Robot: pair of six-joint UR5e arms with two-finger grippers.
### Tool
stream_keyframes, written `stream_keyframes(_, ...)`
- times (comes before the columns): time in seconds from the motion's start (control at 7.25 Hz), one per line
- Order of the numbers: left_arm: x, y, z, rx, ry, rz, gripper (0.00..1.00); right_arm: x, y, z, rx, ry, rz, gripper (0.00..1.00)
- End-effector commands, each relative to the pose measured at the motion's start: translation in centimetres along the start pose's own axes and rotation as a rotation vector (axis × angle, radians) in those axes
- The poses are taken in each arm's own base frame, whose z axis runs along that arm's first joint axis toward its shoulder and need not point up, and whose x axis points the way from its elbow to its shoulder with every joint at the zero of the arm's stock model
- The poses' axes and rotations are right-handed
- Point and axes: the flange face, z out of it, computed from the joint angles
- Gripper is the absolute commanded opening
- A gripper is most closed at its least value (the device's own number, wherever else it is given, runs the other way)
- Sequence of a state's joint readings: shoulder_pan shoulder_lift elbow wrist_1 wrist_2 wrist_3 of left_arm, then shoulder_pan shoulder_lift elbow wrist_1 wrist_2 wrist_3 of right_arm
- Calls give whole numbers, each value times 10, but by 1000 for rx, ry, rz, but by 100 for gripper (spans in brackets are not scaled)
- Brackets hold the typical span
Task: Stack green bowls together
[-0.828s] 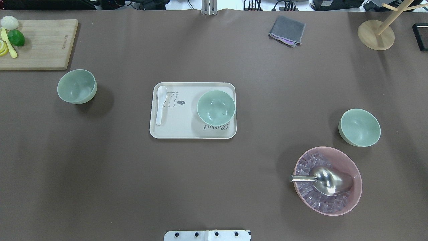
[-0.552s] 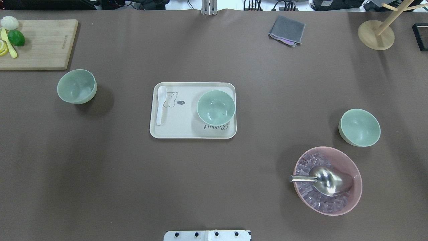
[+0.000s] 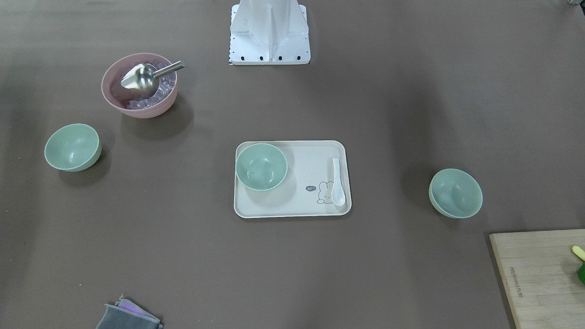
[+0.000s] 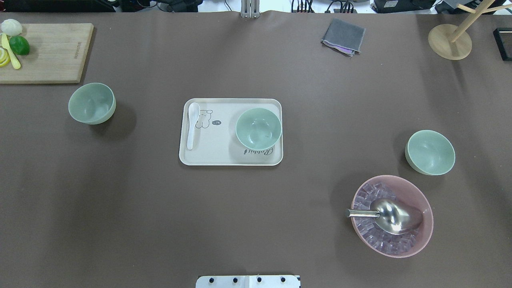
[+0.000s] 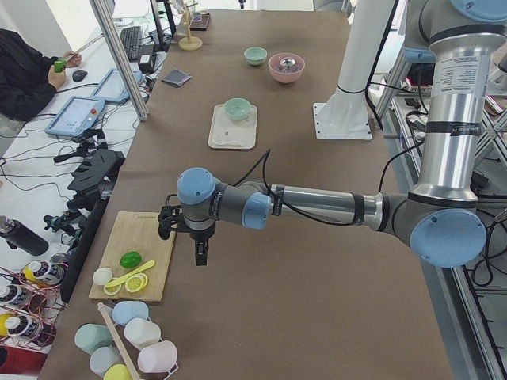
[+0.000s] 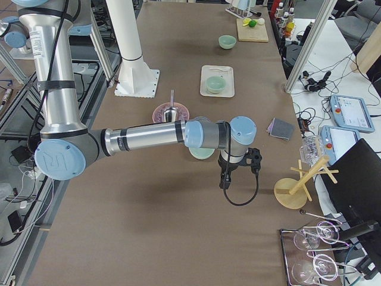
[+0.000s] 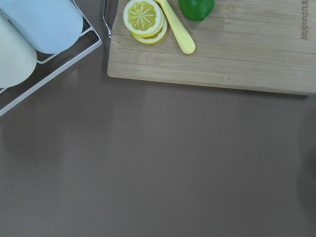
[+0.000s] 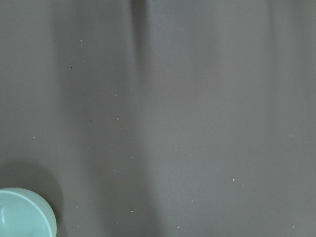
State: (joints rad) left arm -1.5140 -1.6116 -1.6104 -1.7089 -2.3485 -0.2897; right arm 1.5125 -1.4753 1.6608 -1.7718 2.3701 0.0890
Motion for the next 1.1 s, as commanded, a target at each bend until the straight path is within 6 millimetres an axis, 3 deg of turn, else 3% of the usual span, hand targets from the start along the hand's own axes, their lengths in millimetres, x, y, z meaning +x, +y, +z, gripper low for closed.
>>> stream_keyframes(0.0, 0, 0, 0, 0, 0, 1, 98, -1, 0, -1, 1, 0, -1, 100)
stream_keyframes(0.97, -1, -1, 3, -5, 0, -1, 98, -17, -1, -7, 12, -26, 2, 100)
